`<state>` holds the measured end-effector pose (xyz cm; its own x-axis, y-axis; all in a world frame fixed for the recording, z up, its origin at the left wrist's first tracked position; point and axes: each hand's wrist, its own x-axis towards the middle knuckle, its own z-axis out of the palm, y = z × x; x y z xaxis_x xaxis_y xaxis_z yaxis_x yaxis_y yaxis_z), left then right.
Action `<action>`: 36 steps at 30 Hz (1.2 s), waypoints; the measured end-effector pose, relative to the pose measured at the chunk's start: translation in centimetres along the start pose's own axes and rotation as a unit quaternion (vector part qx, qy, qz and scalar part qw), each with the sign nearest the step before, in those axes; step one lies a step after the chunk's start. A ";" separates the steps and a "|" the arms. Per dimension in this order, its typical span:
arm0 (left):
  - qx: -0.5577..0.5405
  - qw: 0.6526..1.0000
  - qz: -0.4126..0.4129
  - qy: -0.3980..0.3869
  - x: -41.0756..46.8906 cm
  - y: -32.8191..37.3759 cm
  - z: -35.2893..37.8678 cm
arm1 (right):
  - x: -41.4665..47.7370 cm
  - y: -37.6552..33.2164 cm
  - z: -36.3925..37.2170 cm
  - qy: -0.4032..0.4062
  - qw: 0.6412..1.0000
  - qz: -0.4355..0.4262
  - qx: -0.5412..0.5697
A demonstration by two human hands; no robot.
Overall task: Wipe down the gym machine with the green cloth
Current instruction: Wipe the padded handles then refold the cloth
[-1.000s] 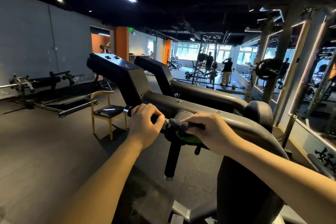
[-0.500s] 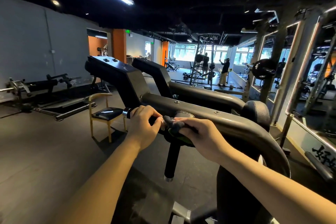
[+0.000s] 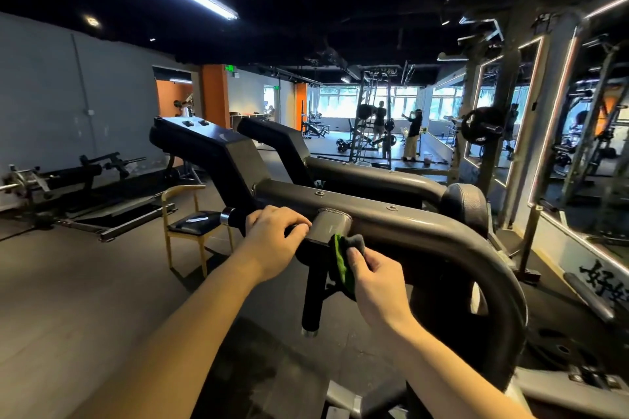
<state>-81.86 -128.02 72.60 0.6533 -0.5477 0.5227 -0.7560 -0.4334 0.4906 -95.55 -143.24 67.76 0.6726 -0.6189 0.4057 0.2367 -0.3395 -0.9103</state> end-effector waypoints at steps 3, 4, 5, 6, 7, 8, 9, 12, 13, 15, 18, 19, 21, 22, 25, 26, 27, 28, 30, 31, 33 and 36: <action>-0.034 0.999 0.004 0.004 -0.6 0.2 0.0 | 0.2 0.0 0.0 -0.007 0.999 0.024 0.026; -0.042 0.999 0.010 0.001 -0.8 0.1 0.0 | 1.0 0.0 0.1 -0.001 0.999 0.031 0.026; -0.046 0.999 0.015 -0.001 -0.9 0.0 0.0 | 2.0 -0.3 0.2 0.007 0.999 0.034 0.010; -0.045 0.999 0.022 -0.001 -1.0 -0.1 0.0 | 3.2 -0.3 0.4 0.010 0.999 0.037 -0.002; -0.043 0.999 0.025 -0.001 -1.0 -0.1 0.1 | 4.2 -0.4 0.5 0.012 0.999 0.049 -0.016; -0.039 0.999 0.027 0.001 -1.1 -0.1 0.1 | 5.0 -0.3 0.6 0.007 0.998 0.058 -0.029; -0.038 0.999 0.027 0.001 -1.2 -0.1 0.2 | 5.3 -0.4 0.3 -0.001 0.997 0.057 -0.053; -0.042 0.999 0.032 -0.003 -1.4 -0.5 0.1 | 3.5 -2.0 -1.1 -0.048 0.989 -0.022 -0.135; -0.047 0.998 0.037 -0.002 -1.5 -0.5 0.1 | 2.6 -2.4 -1.7 -0.072 0.984 -0.057 -0.155; -0.053 0.997 0.053 0.007 -1.6 -0.6 0.2 | 1.7 -3.1 -2.6 -0.114 0.965 -0.122 -0.202; -0.049 0.996 0.074 0.021 -1.9 -0.6 0.4 | 2.5 -3.1 -3.4 -0.164 0.947 -0.169 -0.219; -0.050 0.995 0.079 0.025 -1.9 -0.6 0.6 | 2.9 -3.1 -3.4 -0.173 0.942 -0.178 -0.225; -0.053 0.994 0.084 0.041 -1.8 -0.4 0.7 | 4.3 -3.0 -3.1 -0.183 0.933 -0.194 -0.241; -0.055 0.993 0.086 0.050 -1.7 -0.3 0.8 | 5.2 -3.0 -2.8 -0.188 0.930 -0.199 -0.247; -0.059 0.992 0.086 0.070 -1.9 0.1 1.0 | 8.6 -3.3 -0.8 -0.190 0.917 -0.203 -0.285; -0.060 0.992 0.085 0.074 -2.0 0.1 1.0 | 9.7 -3.4 -0.1 -0.186 0.912 -0.199 -0.306; -0.060 0.992 0.083 0.076 -2.1 0.2 1.0 | 10.5 -3.6 0.4 -0.185 0.907 -0.194 -0.325; -0.060 0.992 0.080 0.076 -2.2 0.1 0.9 | 10.7 -3.7 0.9 -0.188 0.904 -0.189 -0.334; -0.064 0.993 0.075 0.070 -2.3 0.0 0.9 | 10.2 -4.1 1.0 -0.195 0.903 -0.200 -0.326; -0.066 0.993 0.071 0.068 -2.3 -0.1 1.0 | 9.4 -4.4 0.7 -0.201 0.905 -0.208 -0.313; -0.079 0.993 0.054 0.063 -2.4 -0.3 1.2 | 7.1 -4.7 -0.7 -0.216 0.910 -0.223 -0.273; -0.095 0.993 0.041 0.049 -2.2 -0.8 1.3 | 5.1 -4.3 -2.9 -0.226 0.898 -0.271 -0.262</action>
<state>-82.74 -127.42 70.16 0.5982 -0.4997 0.6265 -0.7909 -0.2422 0.5620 -95.14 -147.05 73.97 0.8019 0.0488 0.5954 0.3329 -0.8642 -0.3774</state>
